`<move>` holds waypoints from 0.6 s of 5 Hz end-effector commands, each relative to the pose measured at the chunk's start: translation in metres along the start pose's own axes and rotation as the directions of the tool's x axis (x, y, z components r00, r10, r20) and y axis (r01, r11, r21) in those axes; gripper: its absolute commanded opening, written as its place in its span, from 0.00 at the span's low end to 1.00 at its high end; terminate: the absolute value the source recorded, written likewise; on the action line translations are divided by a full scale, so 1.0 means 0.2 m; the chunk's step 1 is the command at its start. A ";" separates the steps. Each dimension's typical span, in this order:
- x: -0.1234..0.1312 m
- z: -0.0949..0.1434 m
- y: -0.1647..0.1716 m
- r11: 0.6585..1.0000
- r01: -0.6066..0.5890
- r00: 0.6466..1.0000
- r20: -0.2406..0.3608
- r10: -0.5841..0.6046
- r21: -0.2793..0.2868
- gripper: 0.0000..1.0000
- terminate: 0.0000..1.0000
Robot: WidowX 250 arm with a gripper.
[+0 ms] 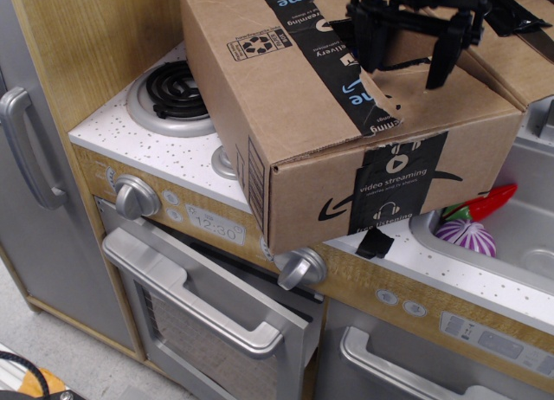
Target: Open large4fbox flaps
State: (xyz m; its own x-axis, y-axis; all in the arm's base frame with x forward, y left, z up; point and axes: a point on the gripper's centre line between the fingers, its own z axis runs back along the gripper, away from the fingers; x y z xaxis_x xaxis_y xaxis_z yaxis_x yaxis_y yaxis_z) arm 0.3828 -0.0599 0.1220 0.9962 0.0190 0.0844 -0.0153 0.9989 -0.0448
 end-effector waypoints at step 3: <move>-0.01 -0.01 -0.04 0.999 0.041 0.998 -0.047 -0.040 0.017 1.00 0.00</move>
State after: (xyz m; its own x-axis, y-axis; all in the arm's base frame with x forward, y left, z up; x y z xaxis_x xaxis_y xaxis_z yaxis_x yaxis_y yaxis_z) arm 0.3757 -0.0655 0.1047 0.9988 -0.0379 -0.0301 0.0378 0.9993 -0.0051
